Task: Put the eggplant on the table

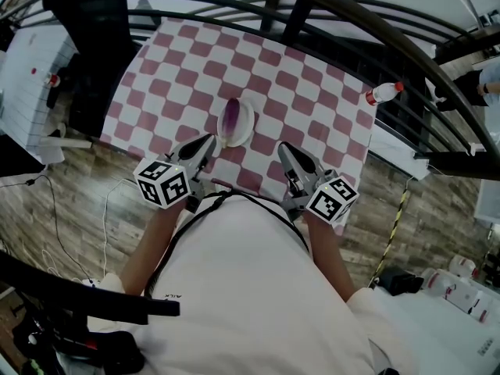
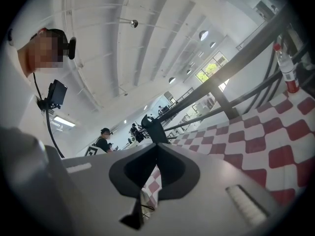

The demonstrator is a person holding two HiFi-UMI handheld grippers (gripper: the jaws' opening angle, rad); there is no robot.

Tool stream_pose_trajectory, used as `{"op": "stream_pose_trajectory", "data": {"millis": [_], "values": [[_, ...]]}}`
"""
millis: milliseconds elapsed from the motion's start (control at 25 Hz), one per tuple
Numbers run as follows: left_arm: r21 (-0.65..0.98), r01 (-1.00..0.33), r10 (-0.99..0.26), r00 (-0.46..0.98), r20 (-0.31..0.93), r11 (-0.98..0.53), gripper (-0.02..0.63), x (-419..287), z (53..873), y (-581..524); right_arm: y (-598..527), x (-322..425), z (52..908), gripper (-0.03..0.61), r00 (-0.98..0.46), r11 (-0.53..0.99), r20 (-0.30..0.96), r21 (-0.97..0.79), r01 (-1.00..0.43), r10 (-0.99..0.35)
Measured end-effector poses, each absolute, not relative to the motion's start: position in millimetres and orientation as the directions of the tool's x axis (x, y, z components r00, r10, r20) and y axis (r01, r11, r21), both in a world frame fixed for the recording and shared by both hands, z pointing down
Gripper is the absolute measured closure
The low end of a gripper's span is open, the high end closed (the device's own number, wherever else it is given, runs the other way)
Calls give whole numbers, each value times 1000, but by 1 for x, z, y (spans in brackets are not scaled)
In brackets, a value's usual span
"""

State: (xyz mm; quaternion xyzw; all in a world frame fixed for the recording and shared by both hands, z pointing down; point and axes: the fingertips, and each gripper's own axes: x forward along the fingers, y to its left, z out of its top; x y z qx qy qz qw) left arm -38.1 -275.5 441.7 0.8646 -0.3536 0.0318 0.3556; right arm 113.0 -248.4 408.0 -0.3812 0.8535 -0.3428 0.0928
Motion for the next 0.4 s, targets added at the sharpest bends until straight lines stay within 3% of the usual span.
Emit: {"op": "stream_pose_trajectory", "data": {"millis": [400], "values": [[610,-642,-569,744,350,-464,609,-44,469,-274,-250,107,420,572,-697,469,139,-646,-603,-704]]}}
